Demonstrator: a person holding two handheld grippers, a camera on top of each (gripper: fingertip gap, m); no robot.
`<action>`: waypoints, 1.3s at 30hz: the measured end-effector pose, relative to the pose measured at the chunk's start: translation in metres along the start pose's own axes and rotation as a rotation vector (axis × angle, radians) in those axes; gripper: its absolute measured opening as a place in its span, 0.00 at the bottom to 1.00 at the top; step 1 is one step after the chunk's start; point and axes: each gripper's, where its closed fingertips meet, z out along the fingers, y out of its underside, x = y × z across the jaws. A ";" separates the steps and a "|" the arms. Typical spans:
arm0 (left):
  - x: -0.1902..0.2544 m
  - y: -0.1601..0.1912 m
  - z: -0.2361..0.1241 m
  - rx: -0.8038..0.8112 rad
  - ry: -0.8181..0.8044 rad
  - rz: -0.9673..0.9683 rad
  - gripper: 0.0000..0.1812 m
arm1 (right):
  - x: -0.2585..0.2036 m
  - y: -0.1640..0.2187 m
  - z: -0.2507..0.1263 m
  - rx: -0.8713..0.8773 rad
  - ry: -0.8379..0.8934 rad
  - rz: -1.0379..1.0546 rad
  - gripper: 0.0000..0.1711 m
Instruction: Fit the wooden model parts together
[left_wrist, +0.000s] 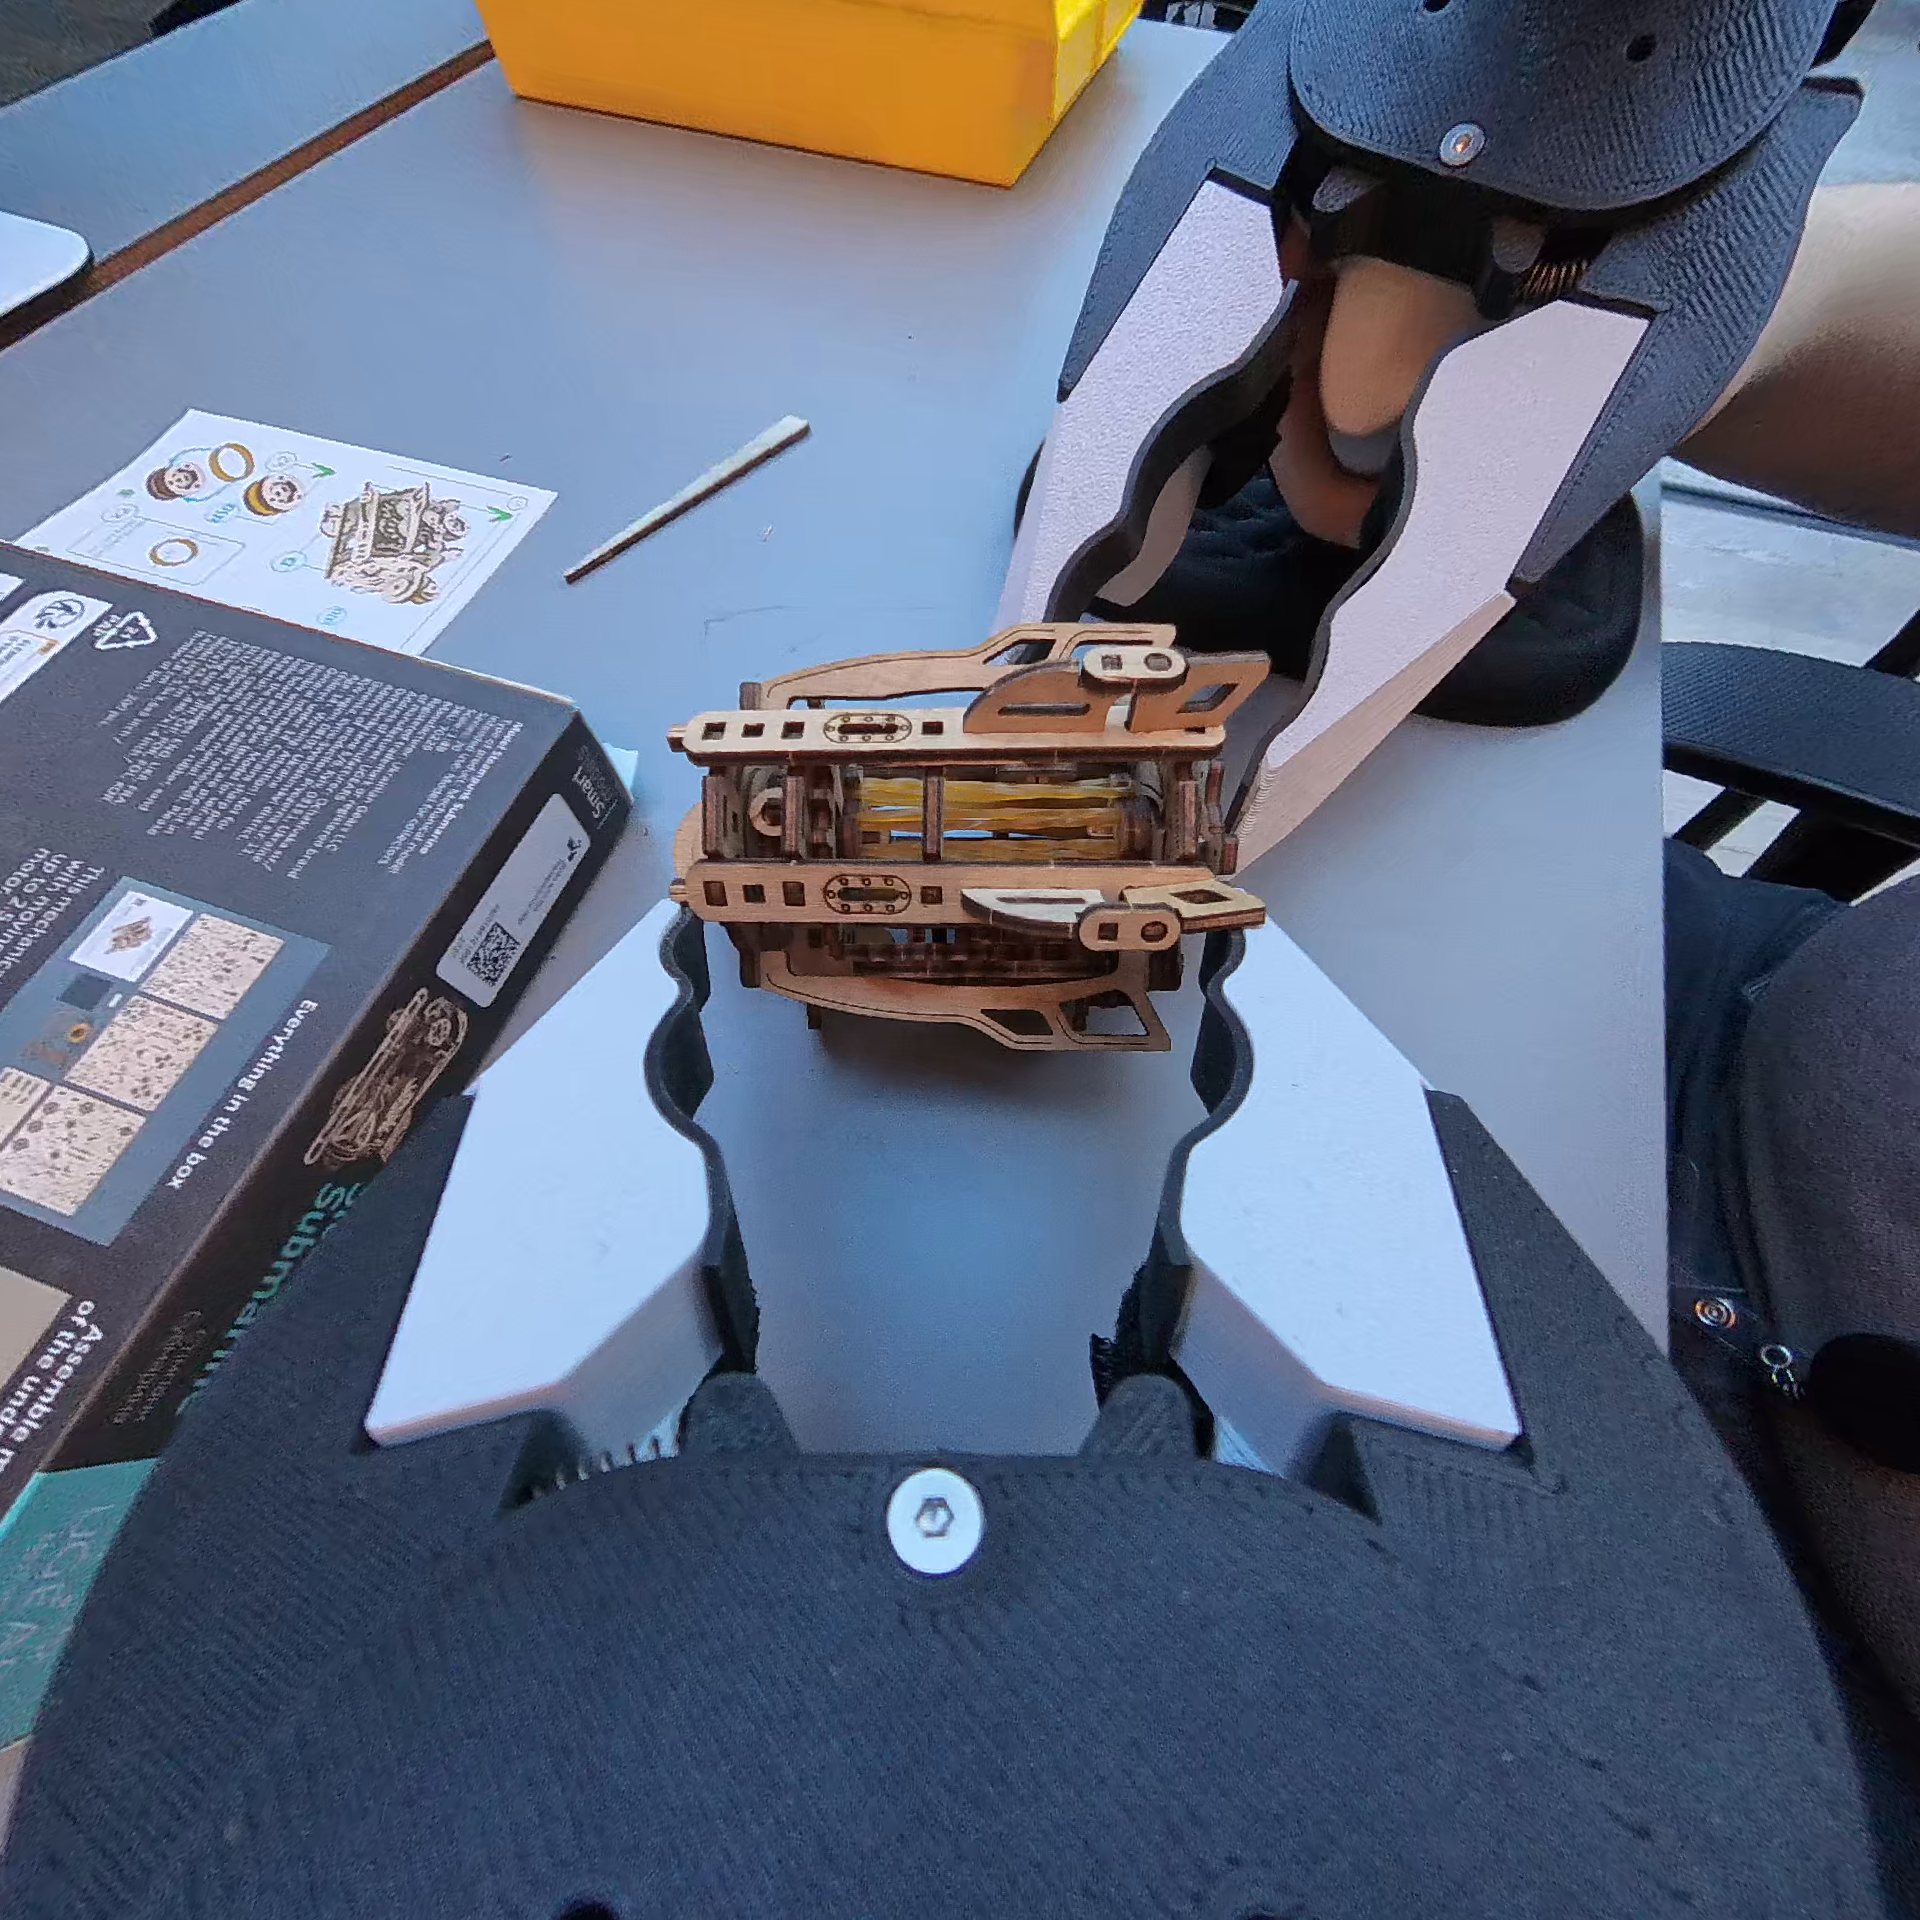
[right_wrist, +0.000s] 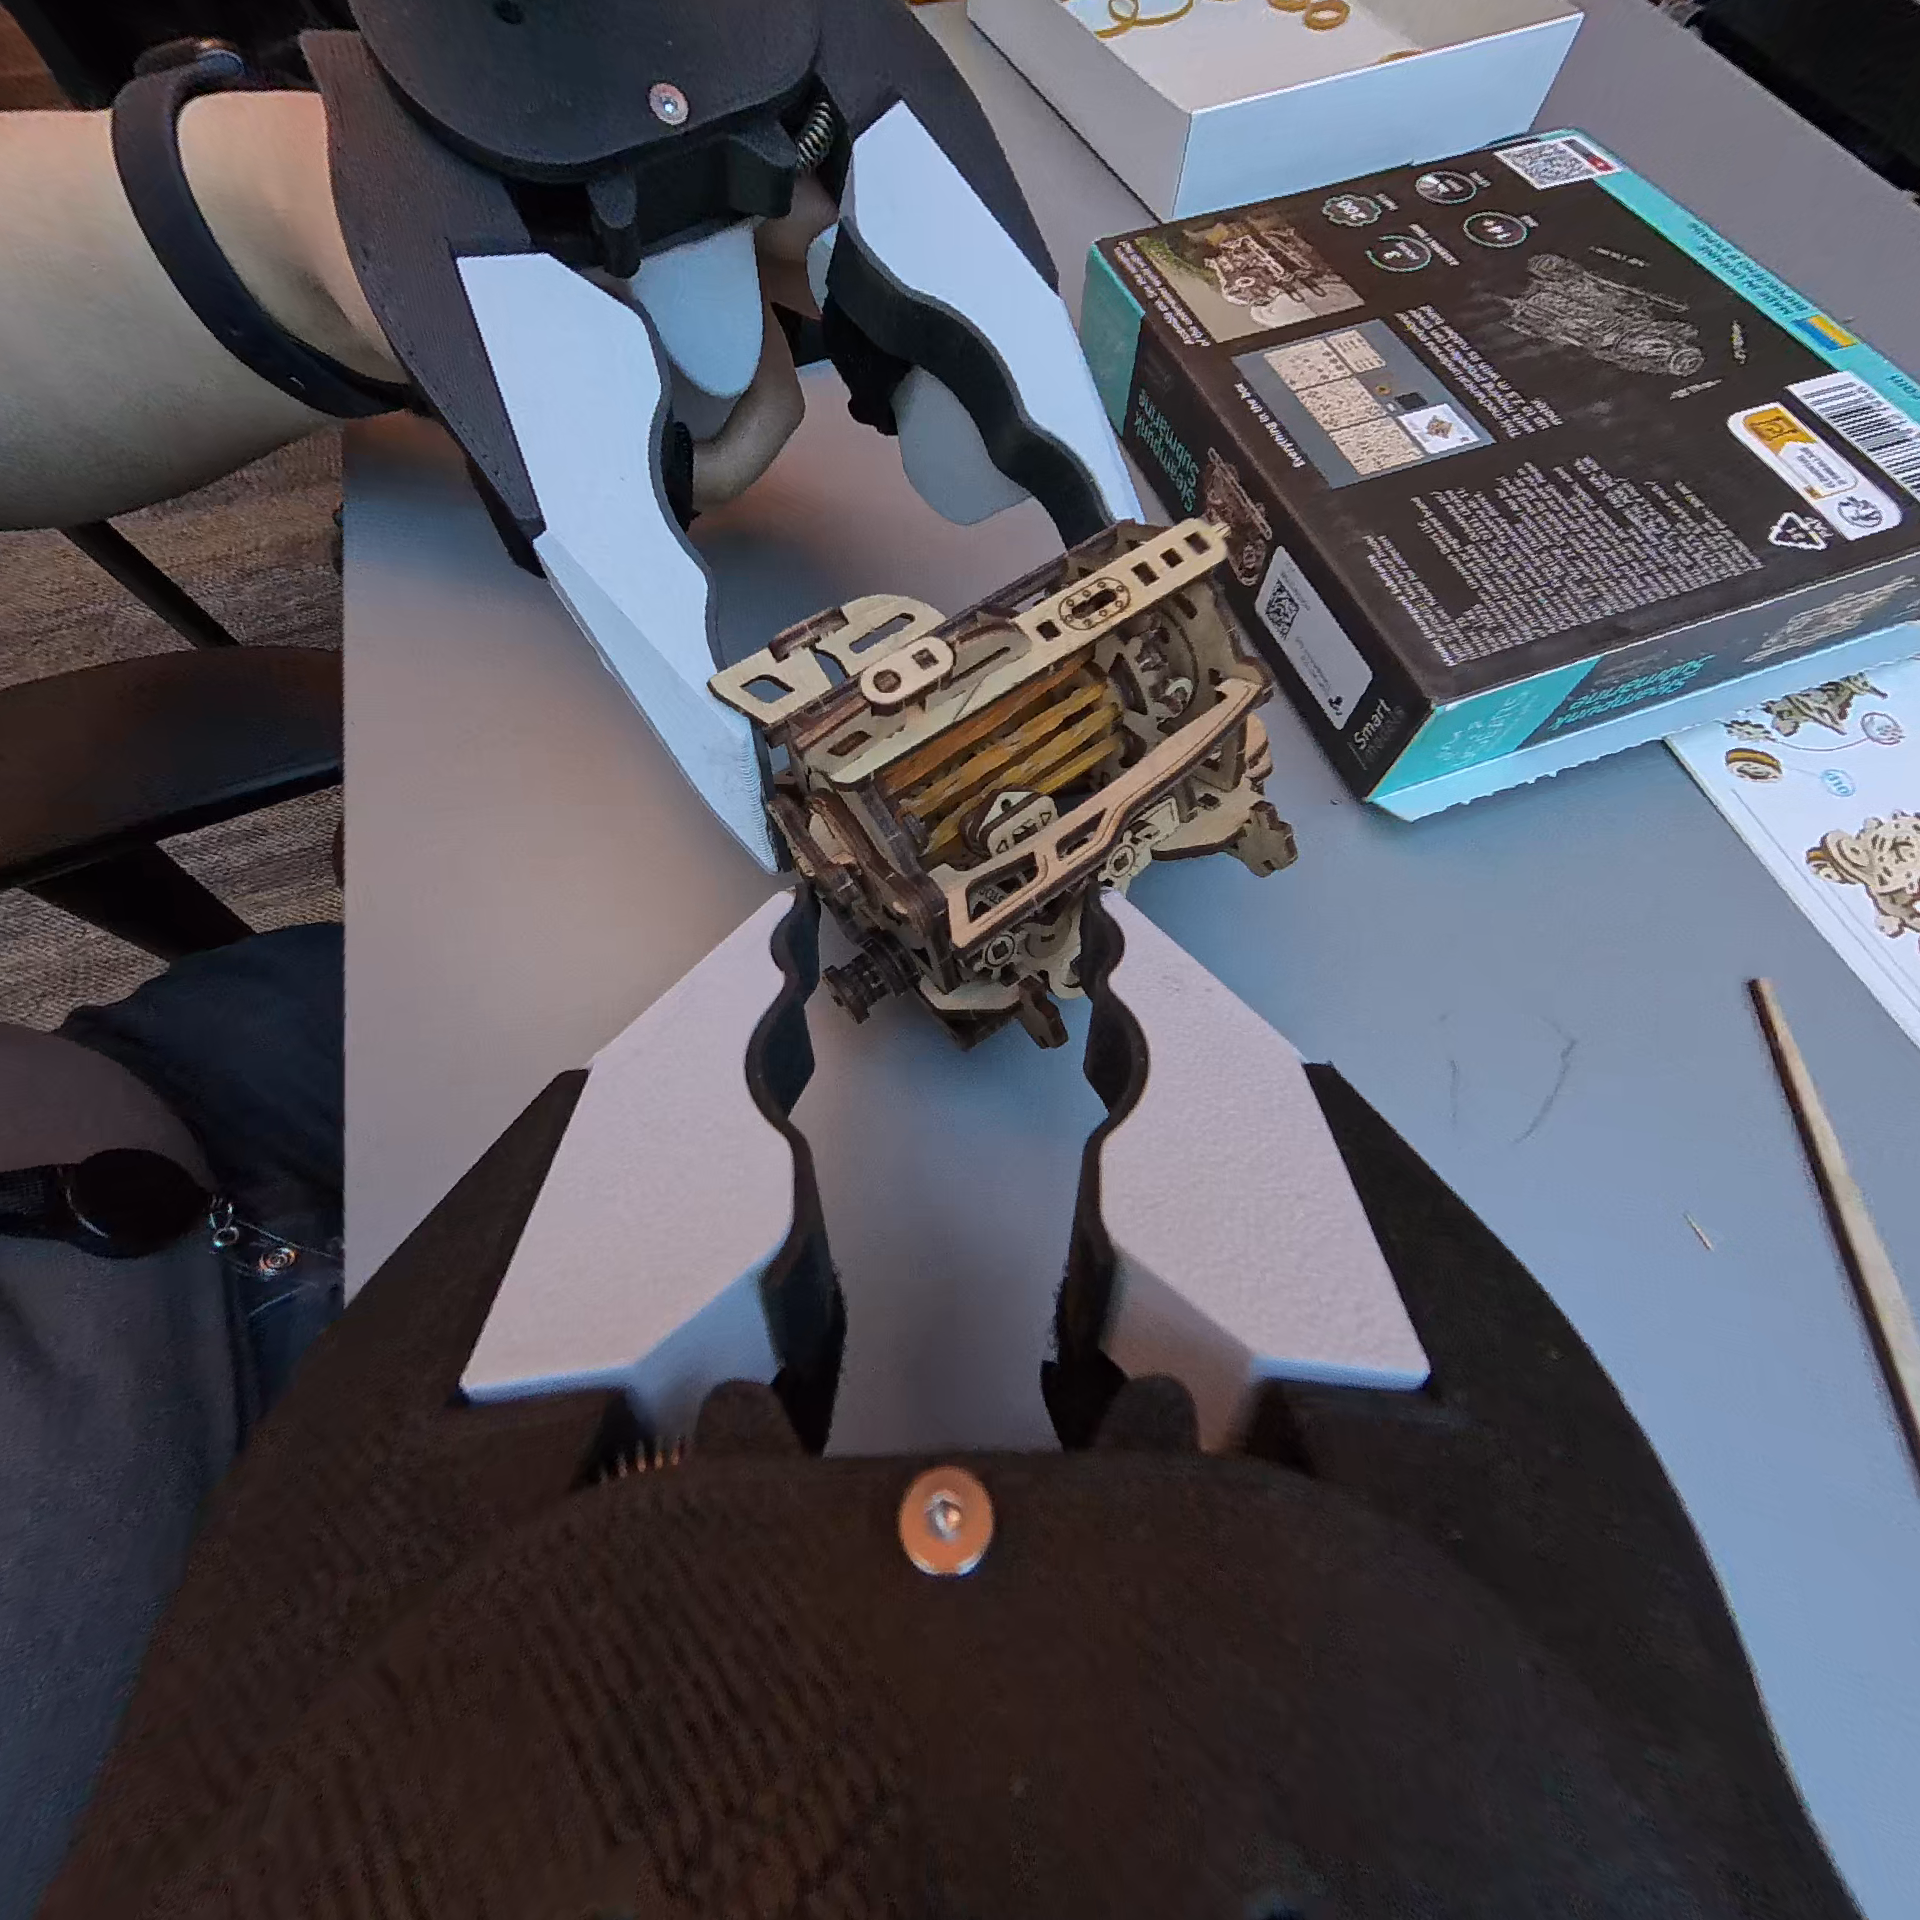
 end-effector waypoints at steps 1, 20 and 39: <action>-0.002 0.000 0.000 0.004 0.001 -0.004 0.52 | 0.001 -0.001 0.001 -0.001 0.000 -0.001 0.29; -0.005 -0.024 -0.031 0.181 -0.092 0.003 0.58 | -0.001 -0.061 -0.042 0.010 -0.461 0.629 0.20; 0.000 -0.024 -0.006 0.139 -0.043 0.040 0.54 | 0.011 -0.049 0.003 -0.326 -0.527 0.928 0.17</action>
